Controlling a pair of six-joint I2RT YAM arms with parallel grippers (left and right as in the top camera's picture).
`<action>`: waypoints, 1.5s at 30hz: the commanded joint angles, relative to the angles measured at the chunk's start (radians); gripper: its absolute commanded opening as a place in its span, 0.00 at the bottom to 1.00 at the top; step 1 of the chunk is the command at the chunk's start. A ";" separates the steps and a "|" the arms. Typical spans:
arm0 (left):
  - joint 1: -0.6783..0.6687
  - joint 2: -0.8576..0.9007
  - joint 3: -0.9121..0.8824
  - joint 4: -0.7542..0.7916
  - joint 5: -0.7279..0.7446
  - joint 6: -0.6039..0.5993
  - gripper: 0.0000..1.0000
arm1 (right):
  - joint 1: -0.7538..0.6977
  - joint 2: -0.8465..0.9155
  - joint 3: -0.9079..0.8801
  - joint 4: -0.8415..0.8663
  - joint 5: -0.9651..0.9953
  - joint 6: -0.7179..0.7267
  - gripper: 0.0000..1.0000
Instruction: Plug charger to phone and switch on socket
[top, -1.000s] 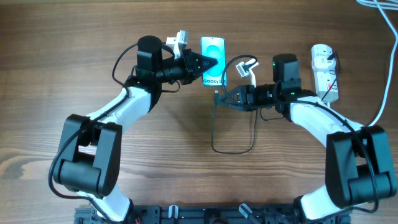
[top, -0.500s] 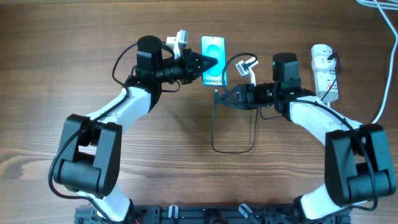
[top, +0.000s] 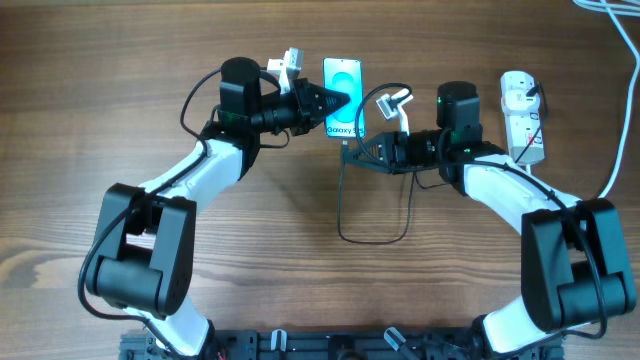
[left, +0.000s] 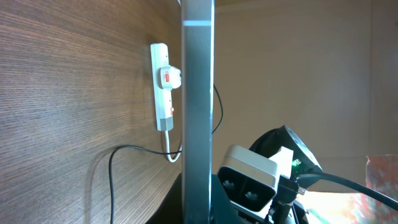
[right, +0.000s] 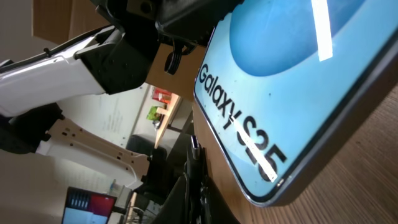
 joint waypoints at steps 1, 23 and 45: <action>-0.005 0.001 0.018 0.011 0.027 -0.002 0.04 | 0.004 0.031 -0.002 0.005 -0.018 0.023 0.04; -0.005 0.001 0.018 0.011 0.020 0.002 0.04 | 0.004 0.058 -0.002 0.058 -0.051 0.054 0.04; -0.005 0.001 0.018 0.011 0.021 0.002 0.04 | 0.003 0.058 -0.002 0.084 -0.016 0.105 0.04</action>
